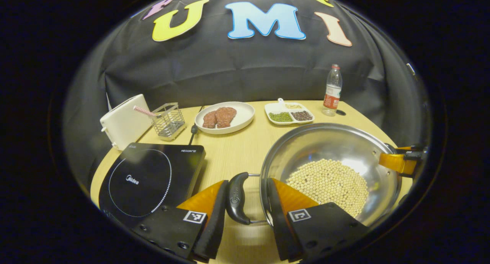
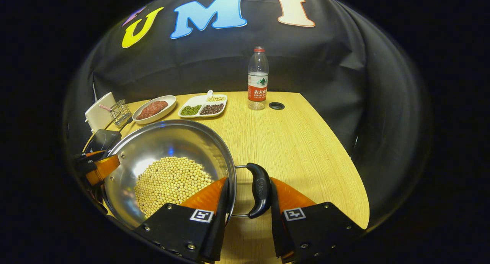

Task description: First push the handle of the pot to place it horizontally, then grasp the pot with both hands and set it on the induction cooktop.

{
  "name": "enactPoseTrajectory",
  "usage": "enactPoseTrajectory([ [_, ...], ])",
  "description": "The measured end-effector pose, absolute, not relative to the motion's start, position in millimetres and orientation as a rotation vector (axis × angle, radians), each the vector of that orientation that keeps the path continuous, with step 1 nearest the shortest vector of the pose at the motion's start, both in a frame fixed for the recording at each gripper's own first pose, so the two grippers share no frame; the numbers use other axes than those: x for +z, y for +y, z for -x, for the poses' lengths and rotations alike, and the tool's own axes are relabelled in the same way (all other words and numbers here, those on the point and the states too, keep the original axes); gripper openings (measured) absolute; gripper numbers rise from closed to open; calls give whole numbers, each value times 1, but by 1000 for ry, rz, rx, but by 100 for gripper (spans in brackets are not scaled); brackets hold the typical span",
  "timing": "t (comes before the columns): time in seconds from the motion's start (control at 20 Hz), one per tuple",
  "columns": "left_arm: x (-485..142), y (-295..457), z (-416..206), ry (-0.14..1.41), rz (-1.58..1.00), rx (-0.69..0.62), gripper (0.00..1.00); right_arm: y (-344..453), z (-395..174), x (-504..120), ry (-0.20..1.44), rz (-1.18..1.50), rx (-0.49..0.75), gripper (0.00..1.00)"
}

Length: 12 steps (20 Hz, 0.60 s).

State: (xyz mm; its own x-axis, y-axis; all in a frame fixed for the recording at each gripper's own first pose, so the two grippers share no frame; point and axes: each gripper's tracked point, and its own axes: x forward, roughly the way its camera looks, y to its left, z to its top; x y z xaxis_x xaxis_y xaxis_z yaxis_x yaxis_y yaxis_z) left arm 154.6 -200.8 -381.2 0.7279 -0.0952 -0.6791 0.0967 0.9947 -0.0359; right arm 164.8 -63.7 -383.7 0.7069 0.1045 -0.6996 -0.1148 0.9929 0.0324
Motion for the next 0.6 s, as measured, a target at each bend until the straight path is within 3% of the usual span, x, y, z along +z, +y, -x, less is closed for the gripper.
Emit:
enactPoseTrajectory([
  [0.4, -350, -178, -142, 720, 10, -74, 58, -49, -149, -352, 759, 22, 133, 52],
  [0.5, -344, -172, -137, 712, 6, -74, 65, -44, -145, -346, 758, 18, 130, 52],
  [0.55, -341, -168, -136, 702, 12, -73, 61, -42, -143, -341, 752, 19, 127, 52],
  [0.6, -338, -164, -134, 694, 17, -75, 65, -39, -141, -336, 744, 19, 122, 52],
])
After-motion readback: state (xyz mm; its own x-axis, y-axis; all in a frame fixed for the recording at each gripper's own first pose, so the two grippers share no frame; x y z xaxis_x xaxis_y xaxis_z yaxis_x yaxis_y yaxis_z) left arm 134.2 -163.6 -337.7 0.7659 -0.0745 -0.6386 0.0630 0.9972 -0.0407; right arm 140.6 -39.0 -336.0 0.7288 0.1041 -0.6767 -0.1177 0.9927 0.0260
